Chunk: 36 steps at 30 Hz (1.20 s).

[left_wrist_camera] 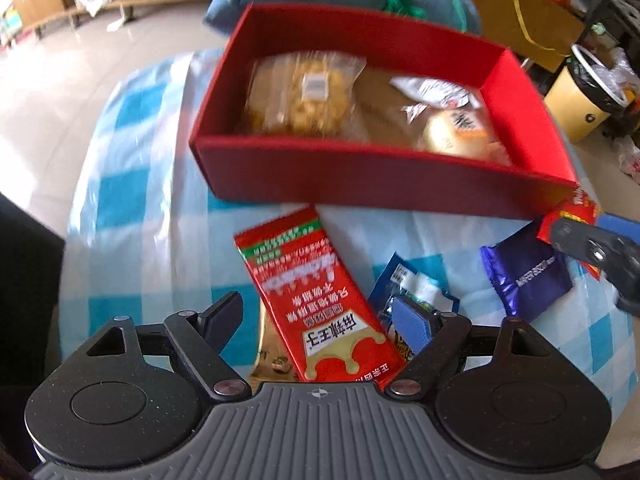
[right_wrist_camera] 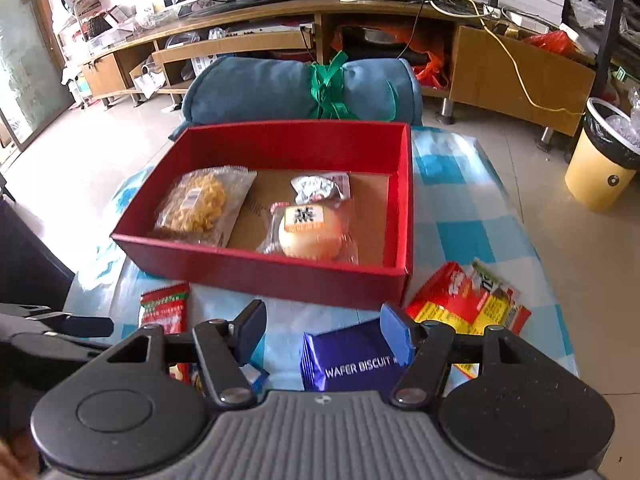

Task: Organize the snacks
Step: 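Grasp the red wafer packet with the left tool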

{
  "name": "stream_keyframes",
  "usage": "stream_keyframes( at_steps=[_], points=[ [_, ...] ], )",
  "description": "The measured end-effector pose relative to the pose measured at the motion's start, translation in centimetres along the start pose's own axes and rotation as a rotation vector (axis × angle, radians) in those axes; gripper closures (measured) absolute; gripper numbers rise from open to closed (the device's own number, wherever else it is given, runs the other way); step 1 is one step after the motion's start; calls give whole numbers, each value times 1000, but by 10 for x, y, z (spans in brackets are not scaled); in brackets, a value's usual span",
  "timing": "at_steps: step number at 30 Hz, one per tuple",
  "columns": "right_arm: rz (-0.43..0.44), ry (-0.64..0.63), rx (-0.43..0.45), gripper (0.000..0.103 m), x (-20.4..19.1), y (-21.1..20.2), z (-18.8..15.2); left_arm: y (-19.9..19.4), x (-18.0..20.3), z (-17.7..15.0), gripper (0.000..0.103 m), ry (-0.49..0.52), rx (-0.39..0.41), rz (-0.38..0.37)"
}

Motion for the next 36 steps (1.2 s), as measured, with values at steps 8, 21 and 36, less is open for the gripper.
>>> stream_keyframes(
  at_steps=[8, 21, 36],
  points=[
    [5, 7, -38, 43, 10, 7, -11, 23, 4, 1, 19, -60, -36, 20],
    [-45, 61, -106, 43, 36, 14, -27, 10, -4, -19, 40, 14, -51, 4],
    [27, 267, -209, 37, 45, 47, -31, 3, -5, -27, 39, 47, -52, -33]
  ],
)
Point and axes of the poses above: each gripper's, at about its wrist camera, not at the fingertips, and y roughly the way its jaws point, x to its right, z to its top, the point moved 5 cm from there along y, roughly the way its jaws point, and after that the axes turned 1 degree about x, right-handed, at the moved point
